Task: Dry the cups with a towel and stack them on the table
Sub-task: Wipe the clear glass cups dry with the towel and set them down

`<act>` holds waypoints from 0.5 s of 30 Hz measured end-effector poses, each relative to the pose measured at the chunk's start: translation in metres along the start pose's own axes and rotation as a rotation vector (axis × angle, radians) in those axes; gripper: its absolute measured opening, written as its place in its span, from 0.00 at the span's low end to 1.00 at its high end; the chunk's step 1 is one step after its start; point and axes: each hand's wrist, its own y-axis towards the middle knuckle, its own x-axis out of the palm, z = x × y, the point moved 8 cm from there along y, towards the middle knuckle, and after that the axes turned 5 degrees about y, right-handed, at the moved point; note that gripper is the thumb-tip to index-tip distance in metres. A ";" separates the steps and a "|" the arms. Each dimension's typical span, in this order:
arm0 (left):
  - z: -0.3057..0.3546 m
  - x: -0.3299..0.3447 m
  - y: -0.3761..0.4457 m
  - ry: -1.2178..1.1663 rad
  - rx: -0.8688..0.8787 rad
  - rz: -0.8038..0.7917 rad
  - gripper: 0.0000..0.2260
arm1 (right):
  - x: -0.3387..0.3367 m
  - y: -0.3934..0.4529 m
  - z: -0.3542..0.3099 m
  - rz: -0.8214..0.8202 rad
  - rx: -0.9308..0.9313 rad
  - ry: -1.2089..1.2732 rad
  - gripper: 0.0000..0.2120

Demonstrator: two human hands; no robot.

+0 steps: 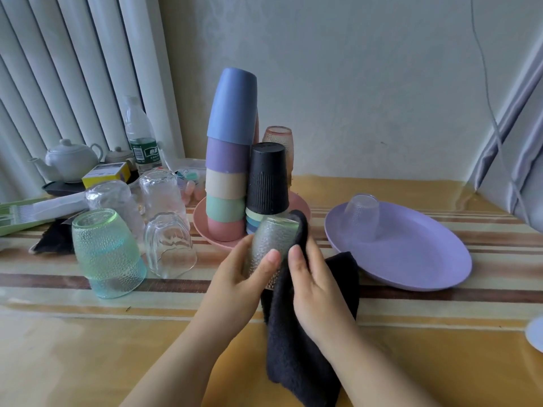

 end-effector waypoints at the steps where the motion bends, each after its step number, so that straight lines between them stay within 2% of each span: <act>1: 0.000 0.007 -0.002 -0.008 -0.011 -0.057 0.19 | -0.006 0.001 -0.003 0.036 0.000 0.024 0.19; 5: 0.004 0.019 -0.007 -0.113 -0.057 -0.187 0.16 | -0.019 0.002 -0.007 0.111 0.049 0.149 0.17; 7: 0.002 0.018 -0.006 -0.174 -0.077 -0.202 0.16 | -0.019 0.002 0.001 0.099 0.089 0.207 0.22; 10: 0.001 0.013 -0.005 -0.255 -0.052 -0.202 0.20 | -0.012 0.000 0.010 0.055 0.172 0.225 0.33; 13: -0.002 0.006 -0.001 -0.310 -0.005 -0.169 0.28 | -0.005 -0.002 0.016 0.011 0.208 0.176 0.35; 15: -0.003 0.000 0.002 -0.248 0.038 -0.125 0.32 | -0.002 -0.002 0.017 -0.003 0.209 0.154 0.36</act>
